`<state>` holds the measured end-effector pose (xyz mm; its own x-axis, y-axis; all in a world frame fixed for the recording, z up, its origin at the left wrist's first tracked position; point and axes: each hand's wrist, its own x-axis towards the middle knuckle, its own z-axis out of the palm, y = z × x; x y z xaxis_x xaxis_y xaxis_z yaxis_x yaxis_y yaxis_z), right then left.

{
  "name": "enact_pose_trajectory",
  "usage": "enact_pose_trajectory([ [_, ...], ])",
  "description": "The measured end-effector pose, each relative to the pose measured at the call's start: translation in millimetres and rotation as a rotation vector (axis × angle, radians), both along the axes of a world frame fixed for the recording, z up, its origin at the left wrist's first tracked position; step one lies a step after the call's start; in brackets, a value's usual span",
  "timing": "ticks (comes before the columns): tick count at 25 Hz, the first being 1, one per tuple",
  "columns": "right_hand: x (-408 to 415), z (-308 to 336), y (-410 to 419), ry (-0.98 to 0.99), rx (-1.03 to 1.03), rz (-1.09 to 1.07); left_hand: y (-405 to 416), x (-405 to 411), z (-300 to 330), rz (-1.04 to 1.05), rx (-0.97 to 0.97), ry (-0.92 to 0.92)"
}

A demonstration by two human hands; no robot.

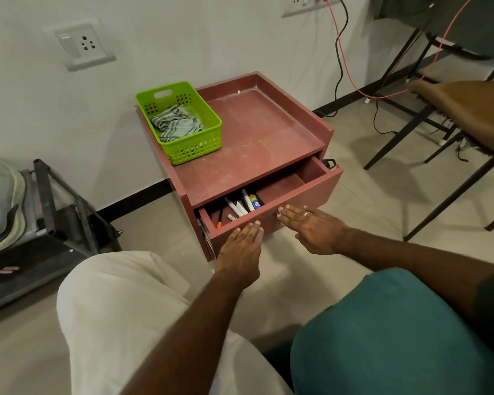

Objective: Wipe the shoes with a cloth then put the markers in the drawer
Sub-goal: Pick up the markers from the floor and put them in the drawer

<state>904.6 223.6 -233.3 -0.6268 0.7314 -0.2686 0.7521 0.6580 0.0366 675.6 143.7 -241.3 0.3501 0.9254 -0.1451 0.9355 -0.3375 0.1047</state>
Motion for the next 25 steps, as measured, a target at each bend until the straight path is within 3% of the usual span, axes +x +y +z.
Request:
enact_pose_trajectory([
  [12,-60.9,0.1,48.0,0.052,-0.073,-0.111,41.9,-32.1,-13.6,0.228,-0.009,0.005],
  [25,-89.9,-12.8,57.2,0.041,-0.065,-0.119,58.2,-45.3,-28.4,0.263,0.020,0.037],
])
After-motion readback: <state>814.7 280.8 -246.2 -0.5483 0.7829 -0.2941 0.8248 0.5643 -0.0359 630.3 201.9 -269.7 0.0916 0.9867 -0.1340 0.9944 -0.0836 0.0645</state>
